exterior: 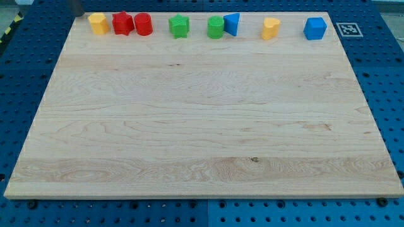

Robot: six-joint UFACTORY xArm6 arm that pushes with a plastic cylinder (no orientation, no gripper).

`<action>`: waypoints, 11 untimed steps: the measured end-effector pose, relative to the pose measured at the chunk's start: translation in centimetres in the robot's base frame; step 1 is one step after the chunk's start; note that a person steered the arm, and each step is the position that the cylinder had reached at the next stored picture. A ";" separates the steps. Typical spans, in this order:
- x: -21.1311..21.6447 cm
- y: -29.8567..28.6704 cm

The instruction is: Push the yellow hexagon towards bottom

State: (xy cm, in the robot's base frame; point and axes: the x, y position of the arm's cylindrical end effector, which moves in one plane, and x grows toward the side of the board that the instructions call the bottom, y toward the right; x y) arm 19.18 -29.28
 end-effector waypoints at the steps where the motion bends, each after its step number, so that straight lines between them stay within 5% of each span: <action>1: 0.0 0.4; 5: 0.4 5.0; 8: 9.3 10.9; 11: 7.5 3.1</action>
